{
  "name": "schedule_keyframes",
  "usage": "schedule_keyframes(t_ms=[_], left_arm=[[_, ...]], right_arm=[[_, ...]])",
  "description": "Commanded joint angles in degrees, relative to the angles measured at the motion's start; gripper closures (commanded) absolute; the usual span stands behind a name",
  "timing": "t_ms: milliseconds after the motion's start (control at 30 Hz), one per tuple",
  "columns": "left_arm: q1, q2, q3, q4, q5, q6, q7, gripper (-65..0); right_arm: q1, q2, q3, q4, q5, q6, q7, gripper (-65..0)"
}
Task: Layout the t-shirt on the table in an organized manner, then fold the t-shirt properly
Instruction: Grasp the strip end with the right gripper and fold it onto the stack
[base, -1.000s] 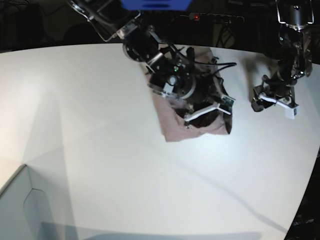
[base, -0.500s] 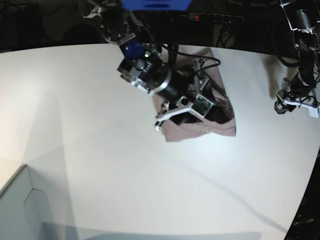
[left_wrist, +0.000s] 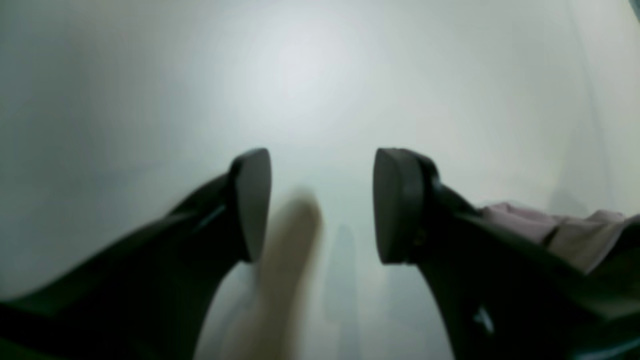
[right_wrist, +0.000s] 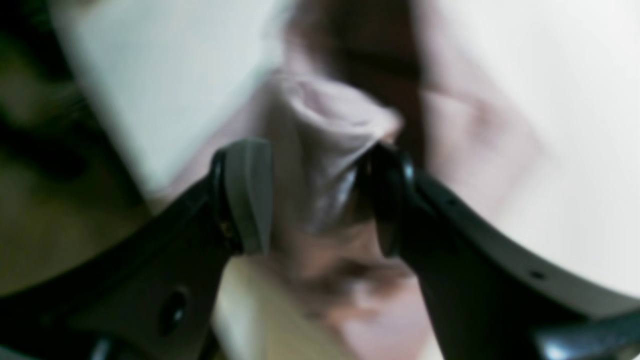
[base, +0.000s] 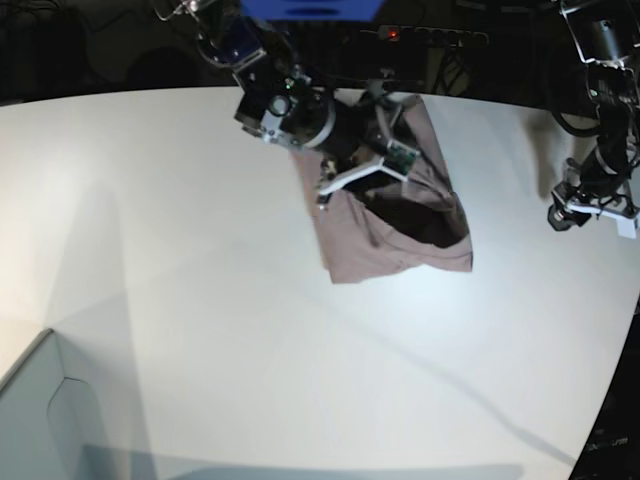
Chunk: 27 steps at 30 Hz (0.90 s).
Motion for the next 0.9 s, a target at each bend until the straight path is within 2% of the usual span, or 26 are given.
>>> schedule_keyframes(t_ms=[0,200,300,567,767,867], left_arm=[[-0.5,-1.2,-0.4,0.8,-0.5,-0.5,-1.0,-32.5],[-0.4,-1.2,-0.5,0.8,-0.5,-0.5,-1.0,-32.5],[-0.4,-1.2,-1.6,0.8,-0.5,-0.5,-0.6,-32.5],[-0.1,-1.4,-2.0,2.3,-0.5,-0.5,-0.5,-32.5],[2.8,-1.1,-2.0,8.3,-0.5,-0.5,-0.4,-32.5],[4.0,-1.1,-2.0,9.8,-0.5,-0.5,-0.4,-32.5]], right_arm=[[0.3,0.2,-1.3,0.9,0.6,1.2,1.1,-31.9],[-0.7,4.2,-10.8,1.0,0.6,1.4,1.5,-31.9],[-0.6,4.9,-12.7,1.8,0.6,1.4,1.5,-31.6],[-0.6,5.6,-4.6,9.5,0.6,1.3,1.4,-31.8],[1.3,4.1,-3.0,4.4,0.6,1.2,1.5,-31.8],[1.5,2.2,-3.1,0.0,0.6,1.2,1.5,-31.9]])
